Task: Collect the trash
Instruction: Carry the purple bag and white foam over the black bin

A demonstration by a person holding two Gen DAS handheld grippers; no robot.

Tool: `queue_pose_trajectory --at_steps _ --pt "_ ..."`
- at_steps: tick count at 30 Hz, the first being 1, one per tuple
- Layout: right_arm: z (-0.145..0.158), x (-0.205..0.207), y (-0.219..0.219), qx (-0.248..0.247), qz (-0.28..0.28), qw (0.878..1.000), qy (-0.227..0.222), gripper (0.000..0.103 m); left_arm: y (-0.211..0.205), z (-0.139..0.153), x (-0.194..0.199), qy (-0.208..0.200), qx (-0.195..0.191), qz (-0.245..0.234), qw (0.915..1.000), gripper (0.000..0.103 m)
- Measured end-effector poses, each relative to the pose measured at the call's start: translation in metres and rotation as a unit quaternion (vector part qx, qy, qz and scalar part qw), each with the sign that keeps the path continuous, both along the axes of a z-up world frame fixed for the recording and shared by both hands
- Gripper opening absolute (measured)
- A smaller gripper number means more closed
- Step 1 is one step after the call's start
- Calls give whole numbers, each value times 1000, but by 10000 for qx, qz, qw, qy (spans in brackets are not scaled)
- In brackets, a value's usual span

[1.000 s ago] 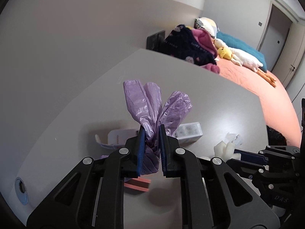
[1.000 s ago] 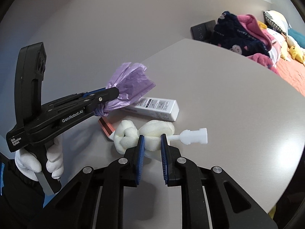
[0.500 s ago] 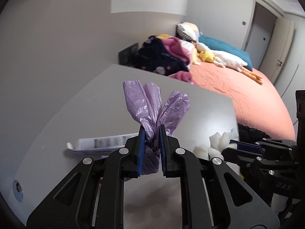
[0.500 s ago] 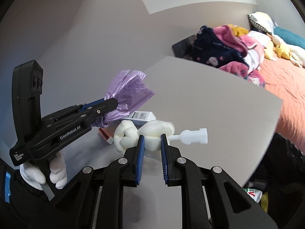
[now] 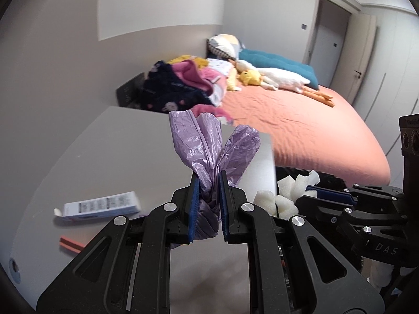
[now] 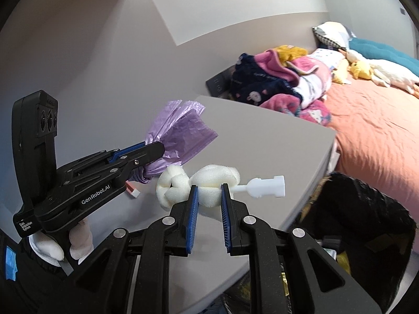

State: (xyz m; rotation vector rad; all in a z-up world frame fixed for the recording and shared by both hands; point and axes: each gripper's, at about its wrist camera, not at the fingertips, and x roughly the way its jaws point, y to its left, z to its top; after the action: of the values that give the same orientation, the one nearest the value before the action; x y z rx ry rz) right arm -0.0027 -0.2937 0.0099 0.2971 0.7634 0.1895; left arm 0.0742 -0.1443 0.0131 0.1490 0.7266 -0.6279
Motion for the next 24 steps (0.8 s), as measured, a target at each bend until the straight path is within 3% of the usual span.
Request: queue_pose_trajectory --at_steps 24 --pt "6 -63 -101 31 -1121 9936 -148 19 -114 4 -43 -32 30 -1248 9922 14"
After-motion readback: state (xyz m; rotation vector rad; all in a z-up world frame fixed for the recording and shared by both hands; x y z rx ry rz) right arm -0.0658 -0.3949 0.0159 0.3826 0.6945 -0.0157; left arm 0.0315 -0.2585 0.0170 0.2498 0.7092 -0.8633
